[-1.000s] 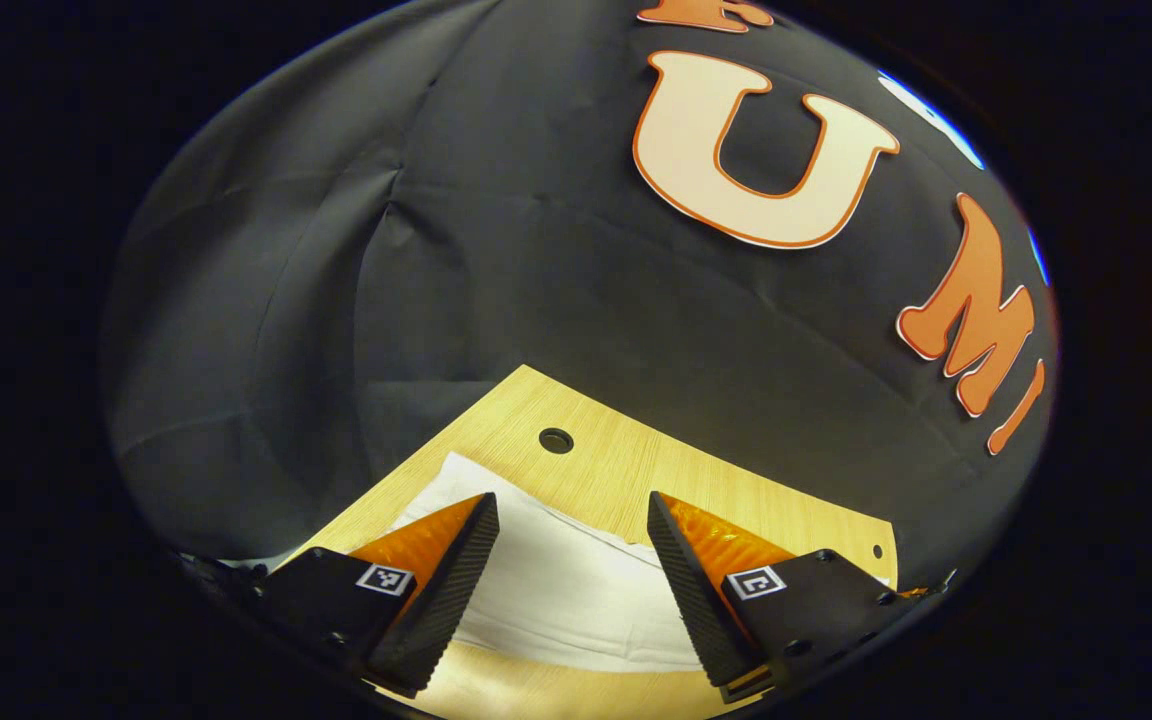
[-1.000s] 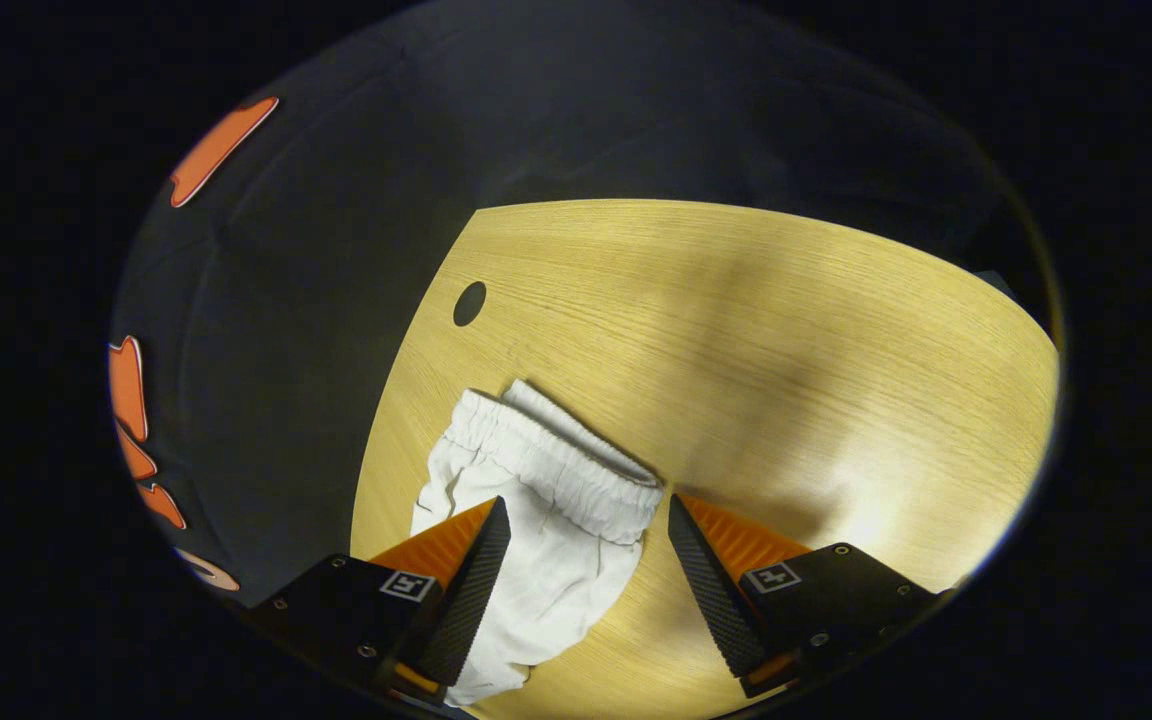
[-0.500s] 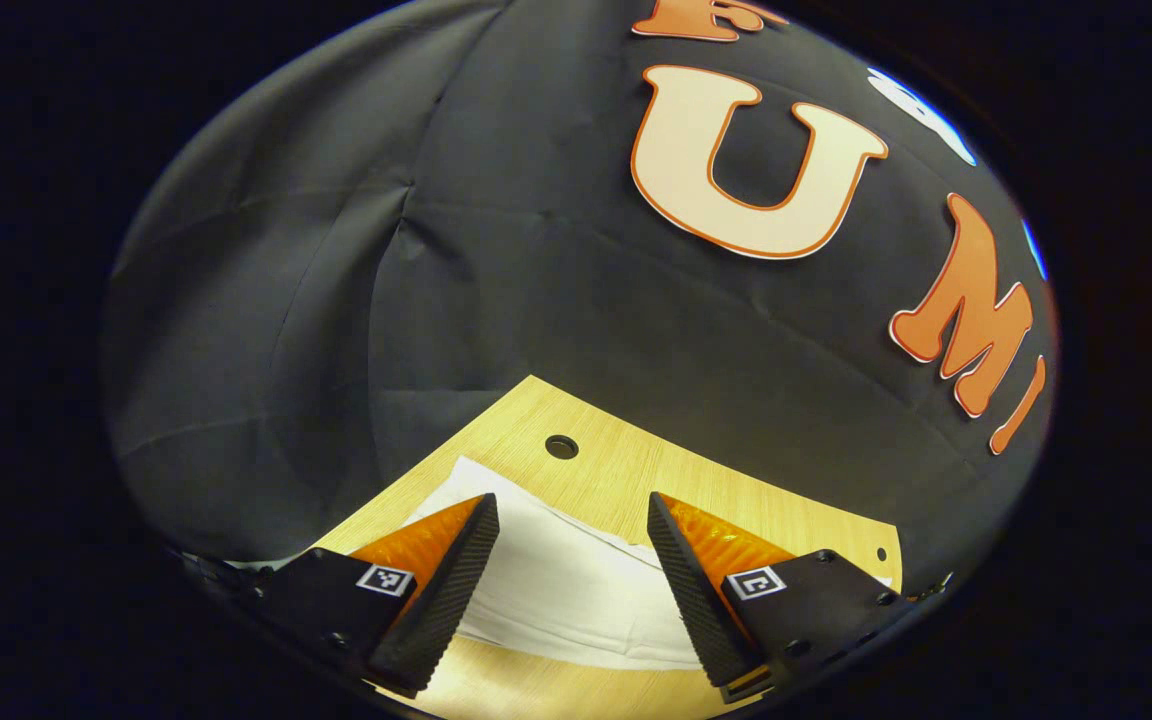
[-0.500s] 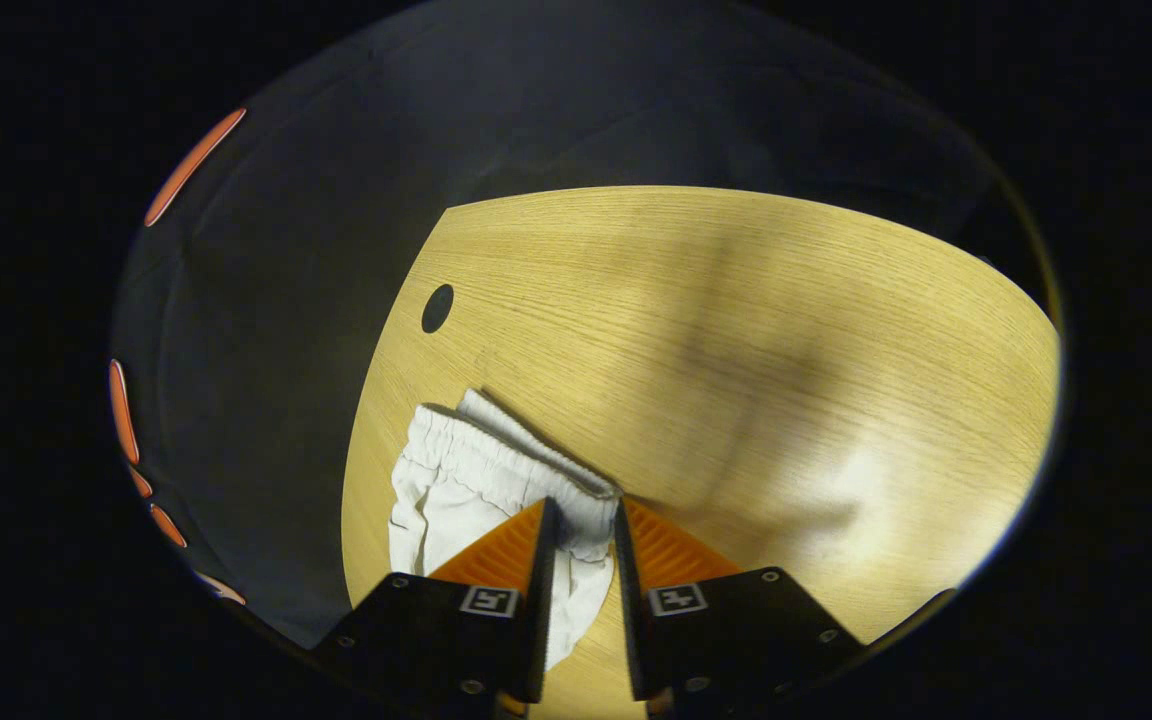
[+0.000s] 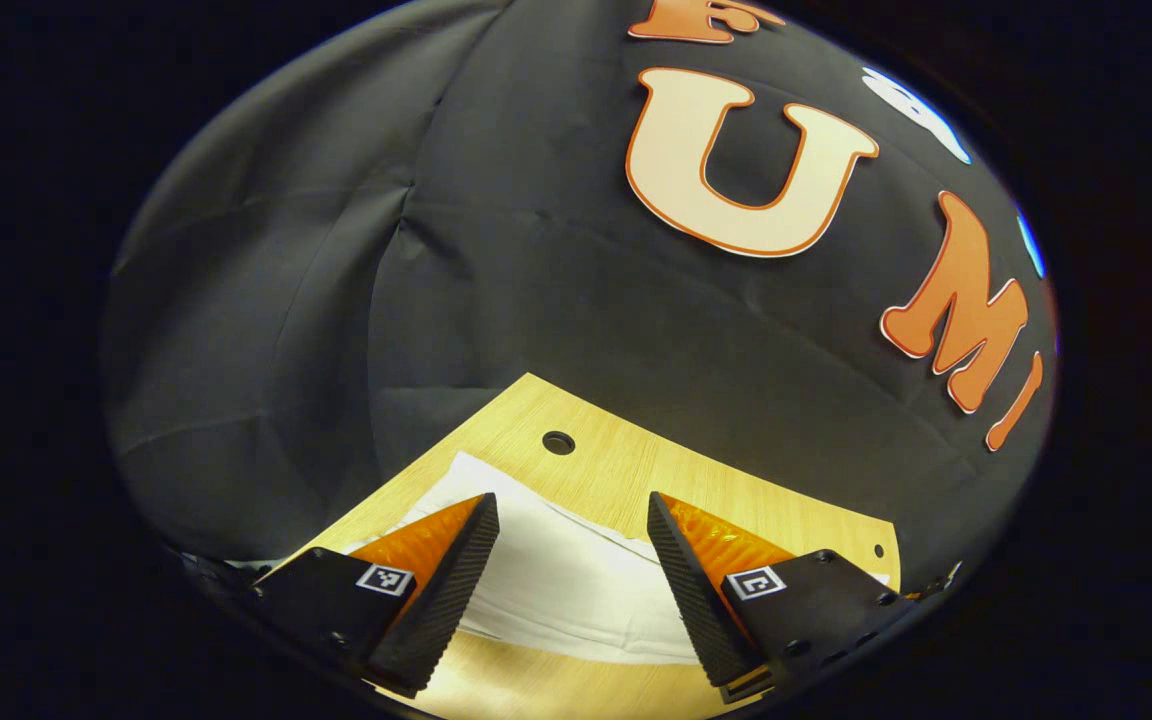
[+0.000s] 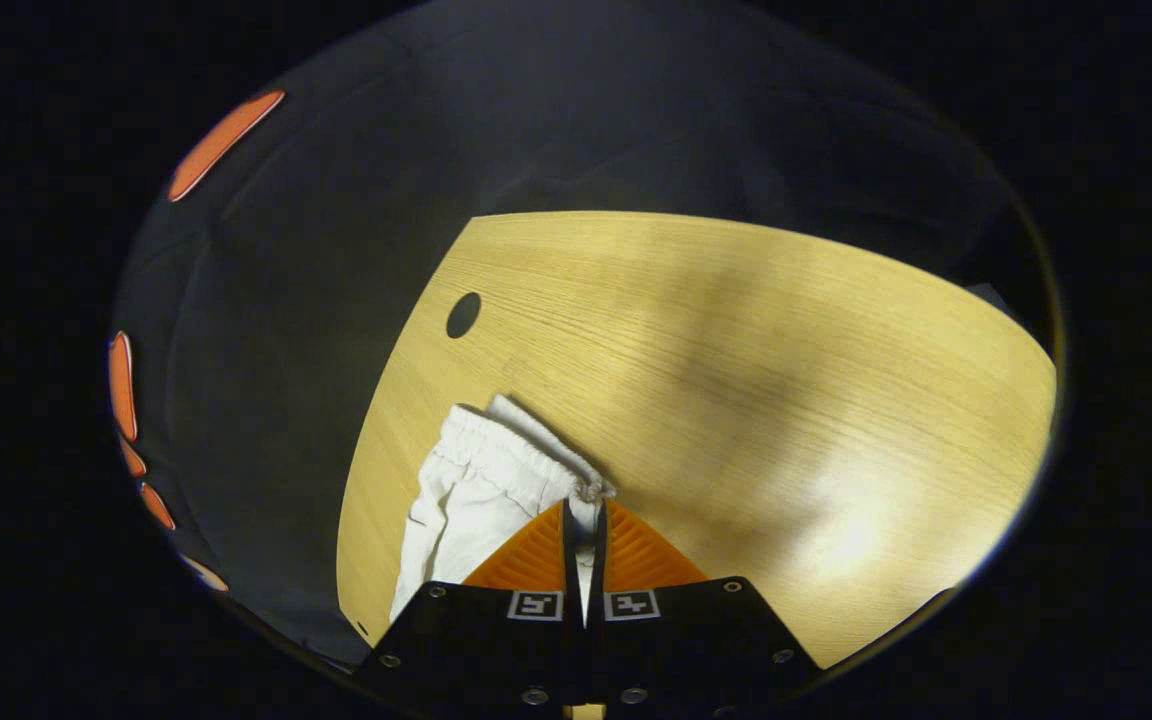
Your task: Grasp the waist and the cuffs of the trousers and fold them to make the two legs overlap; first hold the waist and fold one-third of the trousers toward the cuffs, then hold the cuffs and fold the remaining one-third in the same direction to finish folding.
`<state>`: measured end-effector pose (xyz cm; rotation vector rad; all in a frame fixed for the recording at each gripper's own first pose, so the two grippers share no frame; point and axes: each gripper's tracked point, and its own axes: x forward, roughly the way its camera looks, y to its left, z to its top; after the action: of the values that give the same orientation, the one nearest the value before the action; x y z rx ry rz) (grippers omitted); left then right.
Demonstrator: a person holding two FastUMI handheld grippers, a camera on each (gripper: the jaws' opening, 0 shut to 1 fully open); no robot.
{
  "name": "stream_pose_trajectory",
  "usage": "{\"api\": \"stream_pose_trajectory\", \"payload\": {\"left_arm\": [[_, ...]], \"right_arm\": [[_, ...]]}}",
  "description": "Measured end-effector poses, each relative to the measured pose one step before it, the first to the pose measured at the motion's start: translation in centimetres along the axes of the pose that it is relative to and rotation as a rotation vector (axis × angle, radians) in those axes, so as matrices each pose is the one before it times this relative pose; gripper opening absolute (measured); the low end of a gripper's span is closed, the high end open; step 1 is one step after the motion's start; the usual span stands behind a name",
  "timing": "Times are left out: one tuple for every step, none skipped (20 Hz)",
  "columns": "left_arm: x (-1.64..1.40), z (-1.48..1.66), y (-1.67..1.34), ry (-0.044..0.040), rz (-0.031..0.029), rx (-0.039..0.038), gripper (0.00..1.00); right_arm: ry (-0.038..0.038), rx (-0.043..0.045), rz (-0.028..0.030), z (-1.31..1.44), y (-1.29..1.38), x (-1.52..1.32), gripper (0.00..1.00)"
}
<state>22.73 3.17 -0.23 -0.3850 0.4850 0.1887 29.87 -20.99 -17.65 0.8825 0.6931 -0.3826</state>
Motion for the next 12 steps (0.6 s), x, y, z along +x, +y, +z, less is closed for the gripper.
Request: {"api": "stream_pose_trajectory", "payload": {"left_arm": [[-0.127,0.094,-0.109,-0.00070,-0.00757,0.00017,0.98],[-0.057,-0.115,0.028,0.00168,-0.00781,-0.00045,0.98],[-0.022,-0.006,0.014,0.00326,-0.00831,0.00284,0.98],[-0.214,-0.158,-0.002,0.00325,-0.00616,0.00434,0.98],[-0.072,0.014,0.027,0.00031,-0.00583,0.00443,0.98],[-0.222,-0.064,-0.048,-0.00188,-0.00132,0.00870,0.98],[-0.152,-0.010,0.096,-0.00264,0.00519,0.01525,0.98],[-0.052,0.236,-0.189,-0.00903,0.00198,0.01597,1.00],[-0.044,0.232,-0.092,-0.00908,-0.00475,0.02086,0.98],[0.040,0.075,0.031,-0.00417,-0.00185,0.02167,0.98],[0.037,-0.049,-0.051,-0.00413,-0.00332,0.01409,0.98],[0.017,0.138,-0.082,-0.00331,-0.00678,0.00721,0.98]], "right_arm": [[-0.01622,-0.01289,0.01708,0.174,0.775,-0.582,0.01],[-0.02211,-0.02060,0.01721,0.216,1.118,-0.896,0.01],[-0.01845,-0.02983,0.01400,0.012,1.117,-0.890,0.01],[-0.01755,-0.03095,0.00830,0.136,1.056,-0.692,0.01],[-0.01417,-0.02811,0.01376,-0.059,1.375,-0.766,0.01],[-0.01112,-0.01775,0.01310,-0.228,1.184,-0.648,0.01],[-0.01462,-0.01770,0.01096,-0.157,1.263,-0.856,0.01],[-0.00931,-0.01785,0.00932,-0.272,0.972,-0.807,0.01],[-0.01253,-0.02123,0.00660,-0.373,0.970,-0.950,0.00],[-0.01065,-0.02568,0.00582,-0.369,1.105,-0.894,0.01],[-0.00989,-0.02622,0.00680,-0.276,1.296,-0.550,0.00],[-0.00655,-0.02335,0.01172,-0.517,1.509,-0.347,0.01]]}}
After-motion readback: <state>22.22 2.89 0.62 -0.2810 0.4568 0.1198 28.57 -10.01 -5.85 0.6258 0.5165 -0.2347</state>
